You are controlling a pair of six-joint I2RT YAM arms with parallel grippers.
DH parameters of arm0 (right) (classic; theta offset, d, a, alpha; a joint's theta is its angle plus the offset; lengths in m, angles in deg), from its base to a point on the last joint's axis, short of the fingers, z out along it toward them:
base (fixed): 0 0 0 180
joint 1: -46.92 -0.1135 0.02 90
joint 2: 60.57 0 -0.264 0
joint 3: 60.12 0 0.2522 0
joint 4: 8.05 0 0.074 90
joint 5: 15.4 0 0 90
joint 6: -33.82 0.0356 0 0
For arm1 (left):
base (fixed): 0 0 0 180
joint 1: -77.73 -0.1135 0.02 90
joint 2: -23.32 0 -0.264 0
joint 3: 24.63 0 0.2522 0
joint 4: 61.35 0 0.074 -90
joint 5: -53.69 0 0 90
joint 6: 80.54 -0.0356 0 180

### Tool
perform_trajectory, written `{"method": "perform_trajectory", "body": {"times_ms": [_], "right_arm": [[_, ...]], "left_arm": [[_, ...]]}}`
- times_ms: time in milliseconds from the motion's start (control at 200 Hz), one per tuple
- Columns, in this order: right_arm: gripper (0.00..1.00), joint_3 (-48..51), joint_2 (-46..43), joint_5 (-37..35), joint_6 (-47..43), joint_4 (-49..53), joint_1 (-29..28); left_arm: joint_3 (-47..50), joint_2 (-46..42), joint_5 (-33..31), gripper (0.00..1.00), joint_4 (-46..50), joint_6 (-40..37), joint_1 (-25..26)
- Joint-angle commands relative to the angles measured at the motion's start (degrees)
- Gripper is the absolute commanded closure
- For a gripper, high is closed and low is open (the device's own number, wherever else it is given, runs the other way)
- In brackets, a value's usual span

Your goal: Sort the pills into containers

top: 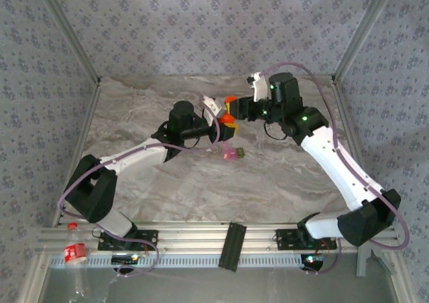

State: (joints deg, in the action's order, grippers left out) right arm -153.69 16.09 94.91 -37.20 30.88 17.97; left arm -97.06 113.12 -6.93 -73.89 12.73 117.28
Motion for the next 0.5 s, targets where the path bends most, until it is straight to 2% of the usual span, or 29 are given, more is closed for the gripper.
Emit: {"method": "perform_trajectory", "body": {"times_ms": [0, 295, 410, 500], "right_arm": [[0.6, 3.51, 1.95, -6.37, 8.07, -0.65, -3.57], [0.59, 6.01, 1.65, -9.59, 11.06, -4.17, -4.69], [0.56, 5.06, 1.39, -8.7, 10.58, -2.62, -4.11], [0.5, 4.76, 0.79, -7.8, 9.94, -2.11, -2.96]], "left_arm": [[-1.11, -0.34, -4.33, 1.0, -6.9, -2.32, 2.61], [-0.47, 1.44, -8.52, 1.0, -10.25, -0.94, 3.5], [-0.56, 2.02, -9.36, 1.0, -10.59, -0.7, 3.44], [-0.65, 2.23, -9.93, 1.0, -10.44, -0.57, 3.38]]}}
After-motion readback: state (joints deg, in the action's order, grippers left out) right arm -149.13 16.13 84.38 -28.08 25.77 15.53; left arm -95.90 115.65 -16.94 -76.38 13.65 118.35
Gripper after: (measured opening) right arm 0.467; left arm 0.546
